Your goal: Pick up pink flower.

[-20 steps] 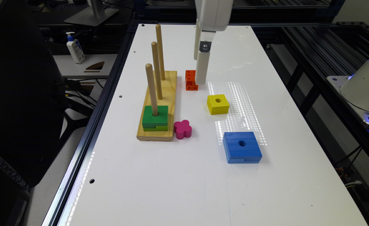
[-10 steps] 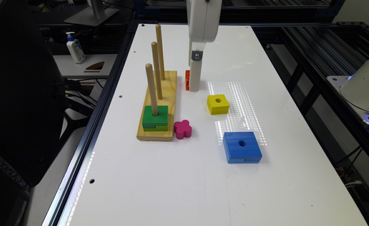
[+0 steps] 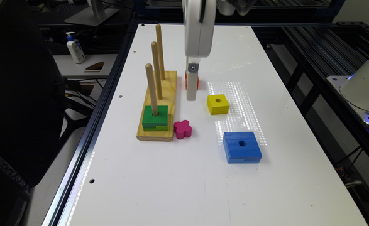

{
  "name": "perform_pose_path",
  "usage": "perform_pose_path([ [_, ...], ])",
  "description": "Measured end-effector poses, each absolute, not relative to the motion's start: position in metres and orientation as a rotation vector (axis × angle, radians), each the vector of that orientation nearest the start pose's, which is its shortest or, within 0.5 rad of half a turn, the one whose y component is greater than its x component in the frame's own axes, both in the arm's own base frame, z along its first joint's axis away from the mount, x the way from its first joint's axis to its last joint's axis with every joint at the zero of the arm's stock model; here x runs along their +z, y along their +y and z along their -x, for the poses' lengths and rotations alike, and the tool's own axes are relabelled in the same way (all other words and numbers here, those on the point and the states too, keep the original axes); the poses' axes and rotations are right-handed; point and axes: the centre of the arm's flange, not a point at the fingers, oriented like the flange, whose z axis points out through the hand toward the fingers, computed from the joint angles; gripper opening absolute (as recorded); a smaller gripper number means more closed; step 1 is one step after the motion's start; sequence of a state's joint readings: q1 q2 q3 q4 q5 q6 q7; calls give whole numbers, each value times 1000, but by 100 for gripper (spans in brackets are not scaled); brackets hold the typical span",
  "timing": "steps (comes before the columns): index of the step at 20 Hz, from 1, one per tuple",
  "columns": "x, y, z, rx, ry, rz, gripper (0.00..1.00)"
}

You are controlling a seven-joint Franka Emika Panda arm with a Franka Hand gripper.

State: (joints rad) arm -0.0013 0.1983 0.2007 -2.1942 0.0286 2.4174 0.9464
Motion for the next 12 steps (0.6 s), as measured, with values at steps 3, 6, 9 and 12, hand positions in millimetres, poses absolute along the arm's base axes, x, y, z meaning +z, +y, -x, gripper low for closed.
perform_pose_path([
  [3, 287, 109, -547, 13, 1159, 2846, 100],
  [6, 284, 109, -547, 14, 1160, 2846, 100],
  [9, 284, 109, -547, 14, 1160, 2845, 100],
  [12, 276, 109, -547, 27, 1161, 2848, 100],
])
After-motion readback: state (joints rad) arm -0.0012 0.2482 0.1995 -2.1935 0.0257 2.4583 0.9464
